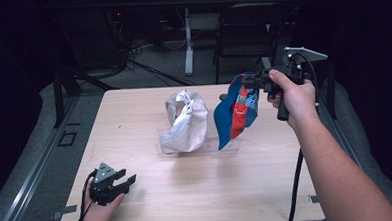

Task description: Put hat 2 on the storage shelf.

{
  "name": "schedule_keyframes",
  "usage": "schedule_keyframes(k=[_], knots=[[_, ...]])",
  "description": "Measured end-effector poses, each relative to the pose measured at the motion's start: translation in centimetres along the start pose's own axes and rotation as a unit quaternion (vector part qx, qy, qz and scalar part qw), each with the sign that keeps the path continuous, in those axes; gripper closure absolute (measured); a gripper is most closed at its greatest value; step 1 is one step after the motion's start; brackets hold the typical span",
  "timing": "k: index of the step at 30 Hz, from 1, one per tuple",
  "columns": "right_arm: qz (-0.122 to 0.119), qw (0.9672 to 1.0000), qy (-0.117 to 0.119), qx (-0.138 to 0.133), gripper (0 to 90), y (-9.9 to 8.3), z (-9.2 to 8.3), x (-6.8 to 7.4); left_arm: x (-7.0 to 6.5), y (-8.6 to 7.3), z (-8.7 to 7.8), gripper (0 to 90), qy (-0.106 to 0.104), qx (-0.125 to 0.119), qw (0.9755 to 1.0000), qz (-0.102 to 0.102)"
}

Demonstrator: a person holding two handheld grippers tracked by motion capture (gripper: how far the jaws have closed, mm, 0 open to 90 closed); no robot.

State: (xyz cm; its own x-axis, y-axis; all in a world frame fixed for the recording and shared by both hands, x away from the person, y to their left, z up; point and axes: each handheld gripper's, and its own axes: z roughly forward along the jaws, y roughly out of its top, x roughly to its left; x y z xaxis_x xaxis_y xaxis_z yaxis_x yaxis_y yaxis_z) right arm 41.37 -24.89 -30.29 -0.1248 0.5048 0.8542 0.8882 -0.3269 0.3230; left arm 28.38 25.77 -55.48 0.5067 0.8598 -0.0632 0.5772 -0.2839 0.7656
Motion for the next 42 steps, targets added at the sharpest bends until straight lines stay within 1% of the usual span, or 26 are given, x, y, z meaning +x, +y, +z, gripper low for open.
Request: schedule_keyframes(k=[6, 8, 10, 11, 14, 15, 17, 19, 20, 22, 26, 27, 28, 31, 32, 35, 39, 40, 41, 42], knots=[[0.005, 0.9999, -0.013, -0.008, 77.9, 0.7, 0.4, -0.5, 0.1, 0.0, 0.1, 52.4, 0.0, 0.001, 1.0, 0.002], [0.003, 0.9999, -0.014, -0.01, 77.9, 0.7, 0.4, -0.6, 0.1, 0.0, 0.1, 52.4, 0.0, 0.002, 1.0, 0.002], [0.008, 0.9998, -0.013, -0.012, 77.9, 0.8, 0.6, -0.7, 0.1, 0.1, 0.0, 52.4, -0.001, 0.004, 1.0, 0.001], [0.005, 0.9998, -0.015, -0.008, 77.9, 0.9, 0.6, -0.8, 0.1, 0.0, 0.1, 52.4, 0.0, -0.001, 1.0, 0.001], [0.008, 0.9998, -0.016, -0.007, 77.9, 0.8, 1.1, -1.1, 0.1, 0.1, 0.1, 52.4, 0.0, 0.002, 1.0, 0.005], [0.01, 0.9998, -0.015, -0.008, 77.9, 0.7, 1.2, -1.2, 0.1, 0.1, 0.1, 52.4, 0.0, 0.001, 1.0, 0.004], [0.006, 0.9999, -0.015, -0.002, 77.8, 0.6, 1.4, -1.4, 0.1, 0.1, 0.1, 52.4, 0.001, 0.001, 1.0, 0.004], [0.011, 0.9999, -0.013, -0.003, 77.8, 0.5, 1.7, -1.5, 0.1, 0.0, 0.1, 52.4, 0.001, 0.0, 1.0, 0.001], [0.01, 0.9999, -0.013, 0.002, 77.8, 0.5, 1.8, -1.6, 0.1, 0.1, 0.0, 52.4, 0.0, 0.004, 1.0, 0.003], [0.007, 0.9998, -0.016, 0.007, 77.8, 0.3, 2.0, -1.8, 0.1, 0.0, 0.0, 52.4, 0.001, -0.001, 1.0, 0.002], [0.009, 0.9996, -0.021, 0.015, 77.8, -0.1, 2.6, -2.2, 0.1, 0.1, 0.0, 52.4, 0.001, 0.0, 1.0, 0.003], [0.013, 0.9995, -0.025, 0.013, 77.8, -0.3, 2.8, -2.3, 0.1, 0.0, 0.1, 52.4, 0.002, -0.003, 1.0, 0.004], [0.011, 0.9994, -0.024, 0.021, 77.8, -0.3, 2.9, -2.4, 0.1, 0.0, 0.1, 52.4, 0.002, -0.002, 1.0, 0.004], [0.01, 0.9993, -0.027, 0.023, 77.8, -0.5, 3.2, -2.8, 0.0, 0.1, 0.1, 52.4, 0.002, -0.005, 1.0, 0.002], [0.013, 0.9992, -0.029, 0.025, 77.7, -0.6, 3.3, -2.8, 0.1, 0.1, 0.1, 52.4, 0.003, -0.004, 1.0, 0.002], [0.011, 0.9988, -0.034, 0.033, 77.7, -0.8, 3.6, -3.3, 0.1, 0.1, 0.1, 52.4, 0.002, -0.003, 1.0, 0.003], [0.016, 0.9984, -0.04, 0.036, 77.5, -1.0, 3.9, -3.9, 0.1, 0.1, 0.1, 52.4, 0.002, -0.004, 1.0, 0.003], [0.019, 0.9984, -0.043, 0.033, 77.4, -1.1, 3.9, -4.1, 0.1, 0.1, 0.1, 52.4, 0.002, -0.004, 1.0, 0.003], [0.017, 0.9982, -0.044, 0.037, 77.3, -1.1, 3.8, -4.2, 0.1, 0.1, 0.1, 52.4, 0.002, -0.004, 1.0, 0.002], [0.017, 0.9983, -0.045, 0.034, 77.3, -1.1, 3.8, -4.3, 0.1, 0.1, 0.0, 52.4, 0.002, 0.0, 1.0, 0.004]])
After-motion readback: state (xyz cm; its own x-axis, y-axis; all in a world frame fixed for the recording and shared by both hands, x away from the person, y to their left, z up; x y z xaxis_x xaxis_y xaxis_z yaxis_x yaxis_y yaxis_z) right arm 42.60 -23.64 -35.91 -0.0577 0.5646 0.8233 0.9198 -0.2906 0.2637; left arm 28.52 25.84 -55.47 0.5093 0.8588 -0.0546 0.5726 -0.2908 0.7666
